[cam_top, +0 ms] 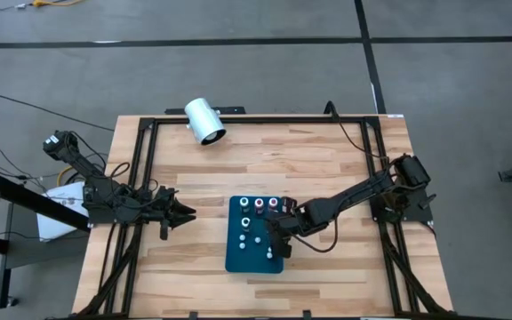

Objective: Pick & Place food coloring
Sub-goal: Put the small green food coloring bottle into the blue container

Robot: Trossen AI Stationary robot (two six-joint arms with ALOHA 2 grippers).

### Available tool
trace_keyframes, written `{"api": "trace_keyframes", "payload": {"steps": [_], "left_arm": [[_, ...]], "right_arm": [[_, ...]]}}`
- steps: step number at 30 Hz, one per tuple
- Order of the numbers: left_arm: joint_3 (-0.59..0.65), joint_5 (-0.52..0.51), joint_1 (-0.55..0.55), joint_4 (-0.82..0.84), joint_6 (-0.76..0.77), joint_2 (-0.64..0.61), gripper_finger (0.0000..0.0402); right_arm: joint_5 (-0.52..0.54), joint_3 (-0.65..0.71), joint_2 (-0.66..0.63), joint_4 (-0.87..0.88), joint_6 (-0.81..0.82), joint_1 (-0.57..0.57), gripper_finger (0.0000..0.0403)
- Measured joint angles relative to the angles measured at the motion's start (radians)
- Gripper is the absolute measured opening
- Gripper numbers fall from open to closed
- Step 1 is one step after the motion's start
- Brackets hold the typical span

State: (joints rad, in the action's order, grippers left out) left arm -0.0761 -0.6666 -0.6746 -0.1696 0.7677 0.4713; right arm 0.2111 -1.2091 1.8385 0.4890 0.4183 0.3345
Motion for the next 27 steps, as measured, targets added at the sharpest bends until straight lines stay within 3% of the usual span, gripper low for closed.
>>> {"api": "trace_keyframes", "payload": {"steps": [20,27], "left_arm": [[0.0,0.004,0.0,0.004,0.0,0.0,0.0121],[0.0,0.005,0.0,0.007,0.0,0.0,0.0121]], "right_arm": [[-0.073,0.0,0.058,-0.069,0.044,0.018,0.0064],[-0.074,-0.016,0.081,-0.079,0.053,0.025,0.0082]]}}
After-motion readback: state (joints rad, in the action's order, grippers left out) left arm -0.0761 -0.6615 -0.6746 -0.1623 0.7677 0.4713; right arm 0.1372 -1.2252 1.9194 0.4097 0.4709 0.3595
